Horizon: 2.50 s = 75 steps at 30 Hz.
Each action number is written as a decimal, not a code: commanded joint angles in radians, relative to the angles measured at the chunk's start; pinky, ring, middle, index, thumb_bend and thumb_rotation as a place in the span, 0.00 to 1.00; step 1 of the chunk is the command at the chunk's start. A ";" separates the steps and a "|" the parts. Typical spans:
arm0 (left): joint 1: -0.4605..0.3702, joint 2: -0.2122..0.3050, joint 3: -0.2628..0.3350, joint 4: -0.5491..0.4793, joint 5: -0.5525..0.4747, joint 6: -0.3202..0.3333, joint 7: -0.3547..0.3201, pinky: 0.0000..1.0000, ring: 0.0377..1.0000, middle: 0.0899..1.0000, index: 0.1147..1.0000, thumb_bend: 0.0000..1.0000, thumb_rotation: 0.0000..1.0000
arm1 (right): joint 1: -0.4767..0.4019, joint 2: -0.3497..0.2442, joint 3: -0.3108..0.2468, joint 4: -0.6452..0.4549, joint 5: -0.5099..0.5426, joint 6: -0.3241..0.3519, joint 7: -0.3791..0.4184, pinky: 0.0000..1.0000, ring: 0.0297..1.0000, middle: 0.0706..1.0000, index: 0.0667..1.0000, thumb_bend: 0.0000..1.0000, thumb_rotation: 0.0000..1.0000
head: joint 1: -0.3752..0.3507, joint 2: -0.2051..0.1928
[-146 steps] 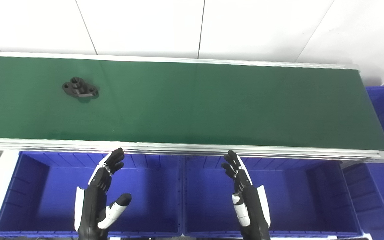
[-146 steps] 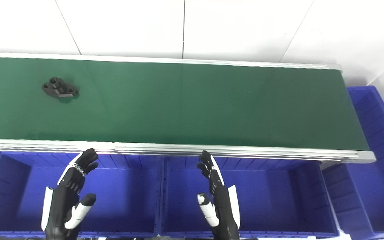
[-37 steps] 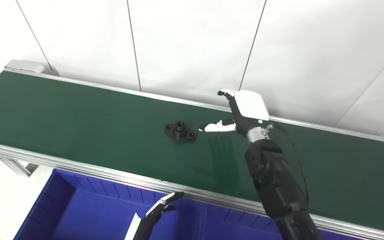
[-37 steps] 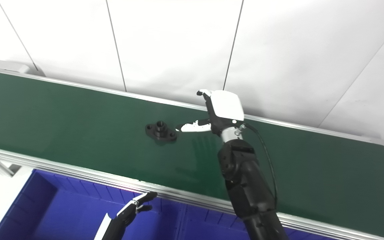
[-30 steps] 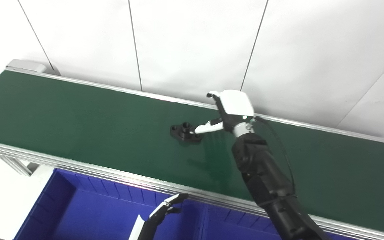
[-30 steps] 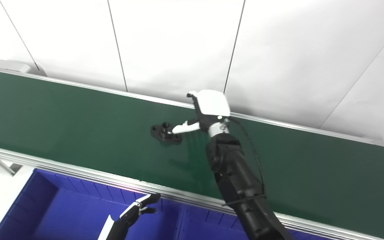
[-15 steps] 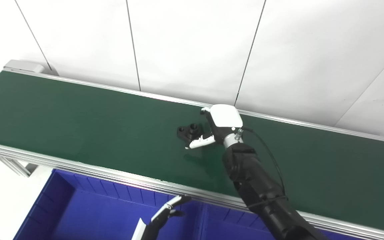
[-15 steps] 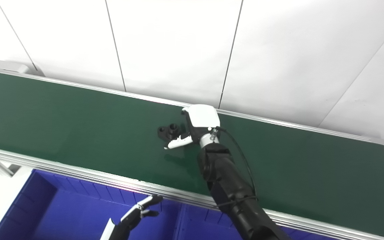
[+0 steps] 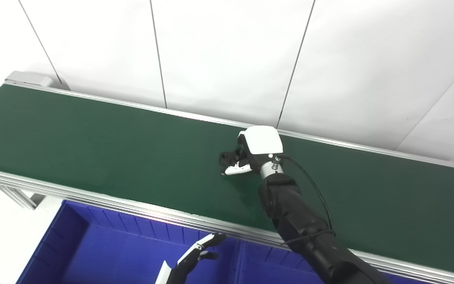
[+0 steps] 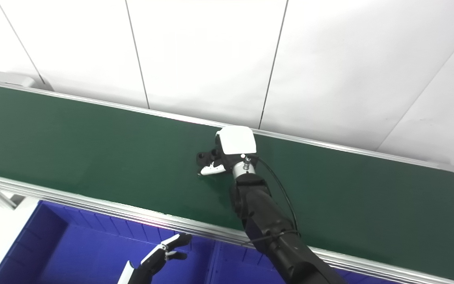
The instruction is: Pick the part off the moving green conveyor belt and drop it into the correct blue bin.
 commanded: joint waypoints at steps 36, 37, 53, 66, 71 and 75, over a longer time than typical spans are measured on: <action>0.031 -0.028 0.122 -0.052 -0.064 -0.024 -0.194 0.77 0.85 0.85 0.82 0.79 0.81 | 0.157 -0.101 0.033 -0.619 -0.045 0.134 0.182 0.11 0.15 0.21 0.44 0.50 0.15 | -0.127 0.020; 0.026 -0.025 0.118 -0.049 -0.070 -0.024 -0.190 0.77 0.85 0.84 0.82 0.78 0.80 | 0.164 -0.098 0.030 -0.652 -0.056 0.141 0.196 0.10 0.14 0.20 0.44 0.51 0.15 | -0.127 0.020; -0.045 0.057 0.090 -0.047 -0.133 -0.024 -0.057 0.76 0.80 0.79 0.82 0.76 0.79 | 0.575 -0.135 -0.061 -1.222 -0.265 0.113 0.355 0.10 0.14 0.19 0.44 0.51 0.15 | -0.347 0.125; -0.060 0.104 0.248 -0.098 -0.311 -0.024 -0.244 0.91 0.87 0.82 0.88 0.72 0.88 | 1.039 -0.018 -0.060 -1.432 -0.461 0.063 0.387 0.10 0.14 0.20 0.45 0.51 0.15 | -0.610 0.252; -0.048 0.095 0.329 -0.129 -0.381 -0.024 -0.362 0.94 0.88 0.82 0.88 0.72 0.84 | 1.109 0.026 -0.073 -1.386 -0.446 0.053 0.362 0.11 0.14 0.20 0.45 0.51 0.15 | -0.619 0.295; -0.052 0.091 0.372 -0.143 -0.399 -0.023 -0.428 0.91 0.87 0.83 0.88 0.73 0.82 | 1.106 0.043 -0.093 -1.342 -0.422 0.057 0.364 0.11 0.14 0.19 0.45 0.51 0.15 | -0.623 0.320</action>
